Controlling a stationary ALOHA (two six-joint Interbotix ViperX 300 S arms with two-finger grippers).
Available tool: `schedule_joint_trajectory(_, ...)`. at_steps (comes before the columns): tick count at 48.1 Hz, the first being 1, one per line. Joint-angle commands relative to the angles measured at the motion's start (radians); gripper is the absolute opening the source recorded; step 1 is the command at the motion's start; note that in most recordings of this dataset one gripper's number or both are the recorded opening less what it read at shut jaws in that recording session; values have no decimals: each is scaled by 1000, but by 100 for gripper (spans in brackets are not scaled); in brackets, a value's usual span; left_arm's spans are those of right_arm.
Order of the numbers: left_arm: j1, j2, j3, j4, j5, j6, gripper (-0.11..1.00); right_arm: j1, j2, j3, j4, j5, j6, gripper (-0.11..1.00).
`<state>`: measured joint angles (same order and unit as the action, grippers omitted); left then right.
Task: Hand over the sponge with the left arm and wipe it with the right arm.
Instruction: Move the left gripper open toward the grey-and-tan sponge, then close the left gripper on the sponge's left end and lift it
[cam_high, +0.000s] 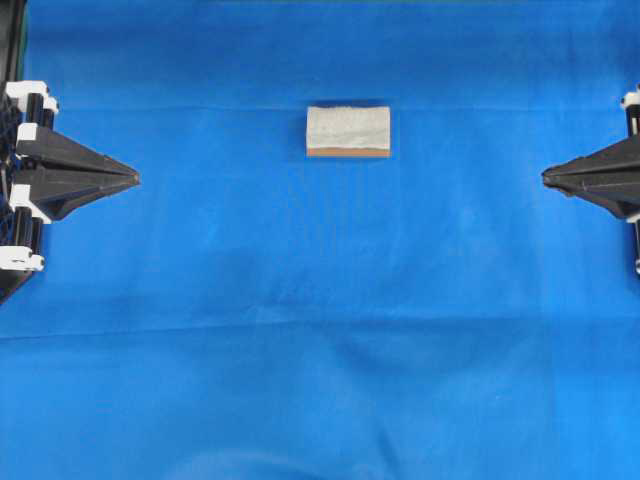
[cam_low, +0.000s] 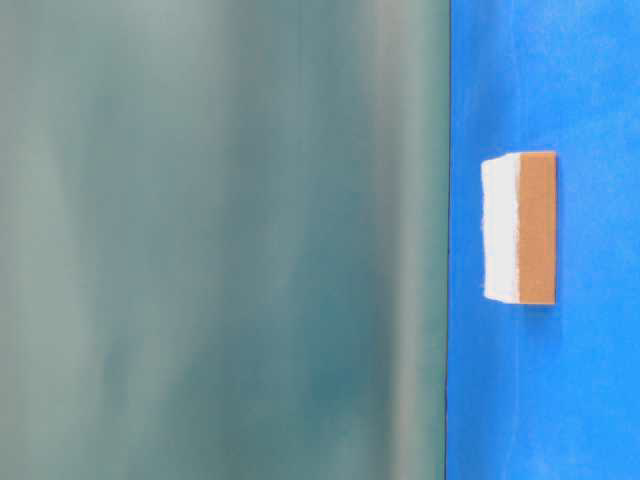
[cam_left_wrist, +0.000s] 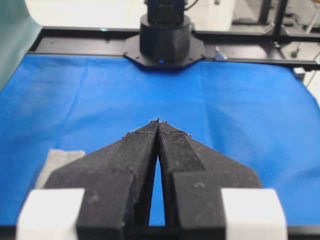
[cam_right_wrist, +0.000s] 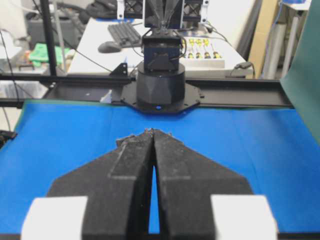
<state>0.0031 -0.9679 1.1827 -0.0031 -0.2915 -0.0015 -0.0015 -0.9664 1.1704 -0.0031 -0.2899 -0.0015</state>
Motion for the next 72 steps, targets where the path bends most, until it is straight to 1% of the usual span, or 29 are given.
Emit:
schedule_joint_trajectory(1, 25, 35, -25, -20, -8, 6, 0, -5, 15, -23, 2, -2, 0, 0)
schedule_joint_trajectory(9, 55, 81, -37, -20, -8, 15, 0, -6, 43, -44, 0, 60, 0, 0)
schedule_joint_trajectory(16, 100, 160, -58, -20, -15, 40, 0, -15, 54, -49, 0, 67, 0, 0)
schedule_joint_trajectory(22, 147, 253, -80, -20, -26, 58, 1, -25, 58, -49, 0, 69, 0, 0)
schedule_joint_trajectory(26, 176, 319, -98, -20, -32, 58, 1, -28, 58, -49, 0, 71, 0, 0)
schedule_joint_trajectory(28, 189, 353, -110, -20, -32, 58, 4, -29, 58, -51, 2, 69, 0, 0)
schedule_joint_trajectory(30, 201, 396, -132, -20, -34, 58, 11, -29, 58, -49, 0, 69, 0, 0)
schedule_joint_trajectory(32, 210, 434, -149, -20, -31, 60, 21, -29, 57, -49, 2, 71, 0, 0)
schedule_joint_trajectory(38, 227, 549, -209, -20, -23, 64, 60, -29, 58, -49, 0, 71, 0, 0)
schedule_joint_trajectory(41, 233, 611, -239, -18, -20, 77, 77, -29, 58, -49, 0, 71, 2, 0)
schedule_joint_trajectory(43, 235, 660, -264, -18, -20, 98, 86, -29, 58, -49, 2, 71, 2, 0)
schedule_joint_trajectory(46, 239, 719, -293, -18, -20, 133, 93, -29, 61, -49, 2, 71, 2, 0)
schedule_joint_trajectory(53, 250, 850, -368, -18, -20, 186, 94, -29, 63, -49, 2, 71, 3, 0)
schedule_joint_trajectory(62, 284, 1012, -463, -18, -17, 230, 94, -29, 66, -48, 0, 71, 5, 0)
schedule_joint_trajectory(72, 296, 1131, -526, -18, -14, 268, 94, -29, 71, -46, 0, 71, 5, 0)
